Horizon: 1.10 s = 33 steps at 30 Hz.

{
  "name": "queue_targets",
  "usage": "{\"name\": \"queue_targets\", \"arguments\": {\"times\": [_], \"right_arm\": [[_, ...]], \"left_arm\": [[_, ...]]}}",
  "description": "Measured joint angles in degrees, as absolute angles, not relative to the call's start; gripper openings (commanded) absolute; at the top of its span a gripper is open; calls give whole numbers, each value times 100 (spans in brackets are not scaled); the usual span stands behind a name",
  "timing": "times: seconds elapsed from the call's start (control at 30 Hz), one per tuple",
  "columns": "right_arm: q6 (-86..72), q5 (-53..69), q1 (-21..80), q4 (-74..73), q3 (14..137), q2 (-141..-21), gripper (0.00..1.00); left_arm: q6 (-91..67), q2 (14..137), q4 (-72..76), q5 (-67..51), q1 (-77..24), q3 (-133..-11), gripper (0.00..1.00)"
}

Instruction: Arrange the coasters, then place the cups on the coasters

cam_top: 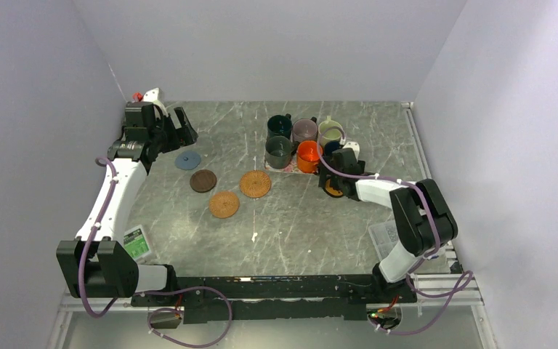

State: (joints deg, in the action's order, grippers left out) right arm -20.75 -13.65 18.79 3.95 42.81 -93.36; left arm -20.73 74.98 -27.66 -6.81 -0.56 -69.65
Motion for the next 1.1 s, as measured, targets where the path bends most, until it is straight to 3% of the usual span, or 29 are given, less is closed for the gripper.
{"name": "queue_targets", "arguments": {"times": [0.6,1.1], "right_arm": [[-2512,-1929,2292,-174,4676,-9601,94],[-3223,-2196,3415,-810,4460,-9220,93]], "left_arm": [[-2075,7500,-2766,-685,-56,-6965,94],[-2086,7500,-2766,-692,-56,-6965,94]]}}
